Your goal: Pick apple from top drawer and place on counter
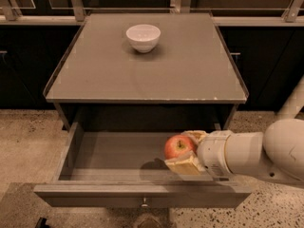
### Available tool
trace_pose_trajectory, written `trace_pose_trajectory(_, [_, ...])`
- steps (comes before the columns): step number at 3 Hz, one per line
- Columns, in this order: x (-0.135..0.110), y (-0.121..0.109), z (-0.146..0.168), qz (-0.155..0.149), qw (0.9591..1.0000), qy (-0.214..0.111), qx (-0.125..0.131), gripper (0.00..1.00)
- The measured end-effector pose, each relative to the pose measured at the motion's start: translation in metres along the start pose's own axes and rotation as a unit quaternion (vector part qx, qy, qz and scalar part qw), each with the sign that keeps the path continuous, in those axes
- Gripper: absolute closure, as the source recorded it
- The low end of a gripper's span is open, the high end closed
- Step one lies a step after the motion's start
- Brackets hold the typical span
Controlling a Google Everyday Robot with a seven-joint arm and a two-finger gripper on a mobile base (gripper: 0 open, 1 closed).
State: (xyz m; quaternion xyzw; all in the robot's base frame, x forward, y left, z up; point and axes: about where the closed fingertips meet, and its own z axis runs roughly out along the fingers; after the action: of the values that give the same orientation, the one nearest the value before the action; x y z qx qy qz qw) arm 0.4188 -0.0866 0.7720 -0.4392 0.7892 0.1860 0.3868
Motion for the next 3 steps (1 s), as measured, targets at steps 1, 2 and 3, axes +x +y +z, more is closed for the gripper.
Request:
trace_pose_trajectory(1, [0.000,0.000,0.000,0.000,1.0000,0.000,0.000,1.00])
trace_pose_trajectory(2, [-0.019,-0.003,-0.003,-0.031,0.9993,0.004,-0.019,1.00])
trace_pose_trajectory(3, [-0.077,-0.014,-0.007,-0.108,0.9917,0.016,-0.068,1.00])
